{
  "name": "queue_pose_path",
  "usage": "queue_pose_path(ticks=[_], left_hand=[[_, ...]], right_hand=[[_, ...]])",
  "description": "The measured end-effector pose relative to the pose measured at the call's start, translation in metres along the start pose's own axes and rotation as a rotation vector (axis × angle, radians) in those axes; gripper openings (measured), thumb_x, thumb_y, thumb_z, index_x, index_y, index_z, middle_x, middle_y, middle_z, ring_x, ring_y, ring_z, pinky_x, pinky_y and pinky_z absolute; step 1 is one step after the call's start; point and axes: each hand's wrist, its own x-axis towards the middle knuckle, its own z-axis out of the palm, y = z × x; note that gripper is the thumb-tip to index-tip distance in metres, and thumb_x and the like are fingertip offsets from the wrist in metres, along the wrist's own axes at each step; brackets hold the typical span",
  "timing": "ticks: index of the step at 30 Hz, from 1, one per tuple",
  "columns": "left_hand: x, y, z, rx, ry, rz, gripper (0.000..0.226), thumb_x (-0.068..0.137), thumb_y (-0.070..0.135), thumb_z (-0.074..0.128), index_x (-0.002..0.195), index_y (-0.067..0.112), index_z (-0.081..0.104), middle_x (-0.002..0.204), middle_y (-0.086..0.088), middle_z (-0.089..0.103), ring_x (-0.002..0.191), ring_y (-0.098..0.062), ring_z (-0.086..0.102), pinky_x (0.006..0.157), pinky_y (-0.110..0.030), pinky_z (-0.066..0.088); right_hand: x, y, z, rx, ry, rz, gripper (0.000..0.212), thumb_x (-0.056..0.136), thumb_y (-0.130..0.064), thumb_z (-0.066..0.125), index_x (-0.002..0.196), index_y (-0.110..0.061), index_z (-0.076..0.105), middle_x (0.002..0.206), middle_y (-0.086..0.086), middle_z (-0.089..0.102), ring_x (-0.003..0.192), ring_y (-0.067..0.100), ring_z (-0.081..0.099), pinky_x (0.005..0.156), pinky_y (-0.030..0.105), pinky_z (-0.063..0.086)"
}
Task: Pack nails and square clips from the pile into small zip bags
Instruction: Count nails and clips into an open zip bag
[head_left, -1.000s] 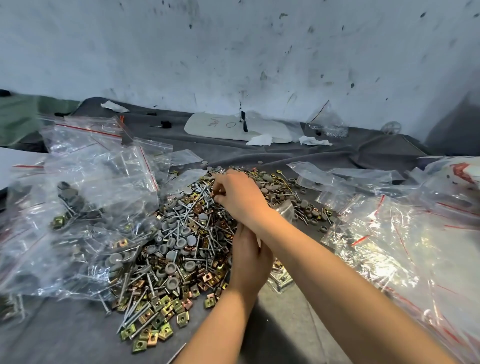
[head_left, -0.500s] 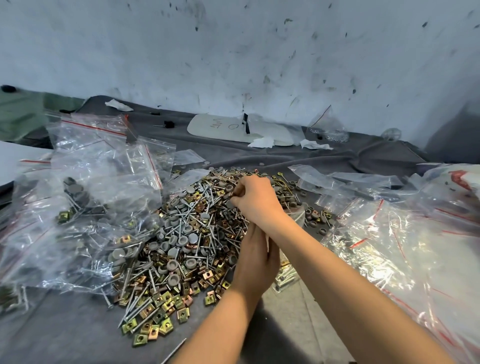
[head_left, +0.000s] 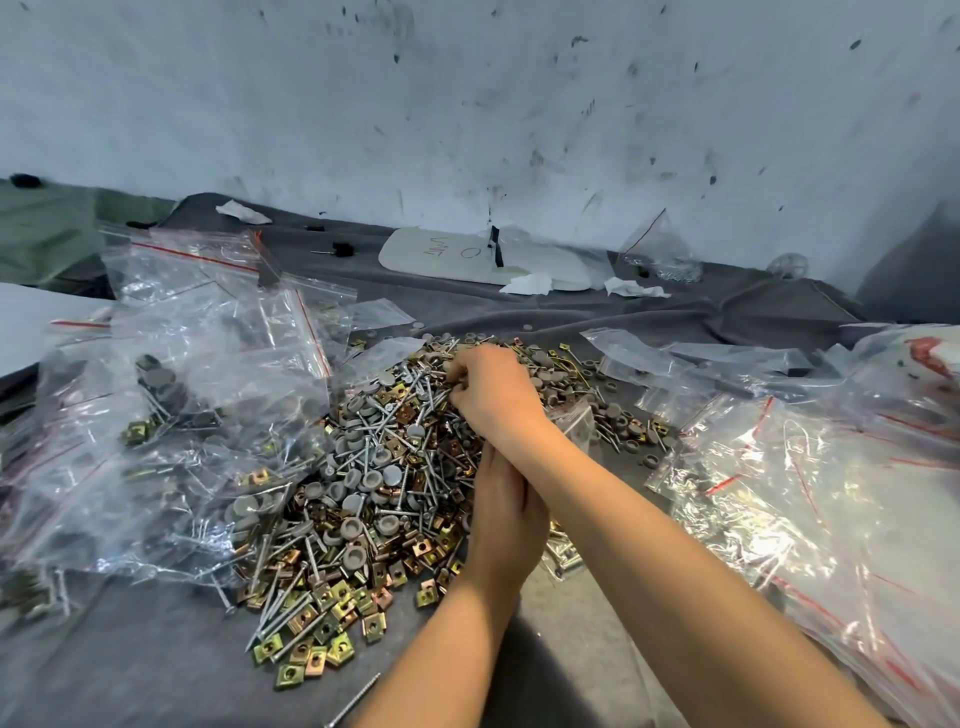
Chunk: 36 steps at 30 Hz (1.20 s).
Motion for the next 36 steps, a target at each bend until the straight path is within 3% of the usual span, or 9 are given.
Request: queue_pose_path(ticks=[10,13,17,21,24,26,29,32,36], left_hand=[[-0.001,-0.004,0.001,-0.028,0.041,0.028,0.018,0.079,-0.002,0.046,0.085,-0.018,0.053,0.082,-0.034,0.054,0.079,-0.047,0.049,0.063,-0.025,0.031],[-0.002,-0.005,0.001,-0.027,0.03,0.022,0.02,0.08,-0.001,0.046,0.087,-0.018,0.053,0.084,-0.032,0.055,0.081,-0.047,0.051,0.062,-0.035,0.035],[0.0,0.006,0.0,-0.043,-0.007,0.082,0.023,0.09,0.004,0.045,0.108,-0.005,0.056,0.103,-0.01,0.059,0.094,-0.016,0.057,0.076,-0.025,0.043],[-0.001,0.018,-0.004,-0.065,-0.016,0.146,0.017,0.099,0.018,0.038,0.103,0.013,0.054,0.102,0.0,0.055,0.094,-0.008,0.056,0.08,-0.023,0.045],[0.001,0.022,-0.005,-0.071,-0.013,0.165,0.017,0.097,0.023,0.037,0.102,0.016,0.052,0.106,0.005,0.053,0.098,-0.001,0.054,0.085,-0.013,0.041],[-0.001,0.023,-0.002,-0.041,-0.022,0.194,0.014,0.095,0.013,0.039,0.102,0.018,0.051,0.111,0.01,0.05,0.102,0.001,0.052,0.088,-0.013,0.04],[-0.002,0.025,-0.001,-0.045,-0.025,0.194,0.025,0.088,0.0,0.042,0.1,0.02,0.049,0.115,0.008,0.05,0.105,-0.002,0.052,0.092,-0.017,0.04],[-0.003,0.024,0.0,-0.056,-0.019,0.201,0.018,0.091,0.005,0.041,0.1,0.018,0.049,0.113,0.002,0.052,0.103,-0.002,0.052,0.089,-0.012,0.039],[-0.003,0.022,0.003,-0.038,0.018,0.168,0.012,0.093,0.01,0.039,0.095,0.016,0.049,0.108,0.0,0.053,0.098,0.002,0.051,0.084,-0.007,0.038]], right_hand=[[0.002,0.001,0.006,-0.099,0.004,-0.008,0.022,0.088,-0.001,0.052,0.105,-0.012,0.06,0.117,0.009,0.052,0.102,0.031,0.056,0.079,0.039,0.049],[0.002,0.004,0.006,-0.035,0.053,-0.032,0.016,0.089,-0.002,0.054,0.099,-0.012,0.062,0.114,0.009,0.051,0.1,0.029,0.055,0.079,0.037,0.046],[-0.007,0.008,-0.009,0.307,0.123,-0.033,0.013,0.09,-0.009,0.061,0.099,-0.011,0.07,0.1,0.004,0.069,0.088,0.014,0.06,0.088,0.028,0.048],[-0.03,0.031,-0.063,0.539,0.198,-0.131,0.011,0.087,-0.01,0.067,0.094,-0.018,0.069,0.085,-0.005,0.069,0.076,0.008,0.063,0.074,0.022,0.054],[-0.049,0.053,-0.096,0.392,0.155,-0.226,0.009,0.082,-0.009,0.072,0.086,-0.016,0.069,0.077,-0.007,0.068,0.072,0.002,0.06,0.07,0.018,0.05],[-0.06,0.062,-0.102,0.232,0.11,-0.27,0.007,0.079,-0.006,0.073,0.082,-0.013,0.072,0.072,-0.015,0.064,0.072,-0.008,0.056,0.069,0.007,0.041],[-0.071,0.075,-0.099,0.158,0.022,-0.299,0.003,0.081,-0.011,0.073,0.082,-0.013,0.075,0.079,-0.009,0.065,0.078,-0.011,0.052,0.07,0.007,0.037],[-0.074,0.092,-0.093,0.322,0.112,-0.213,0.012,0.087,-0.023,0.068,0.081,-0.016,0.076,0.093,-0.004,0.064,0.088,0.002,0.056,0.076,0.017,0.042],[-0.071,0.125,-0.074,0.451,0.301,0.063,0.012,0.09,-0.019,0.062,0.086,-0.015,0.073,0.082,-0.003,0.069,0.073,0.004,0.06,0.066,0.018,0.045]])
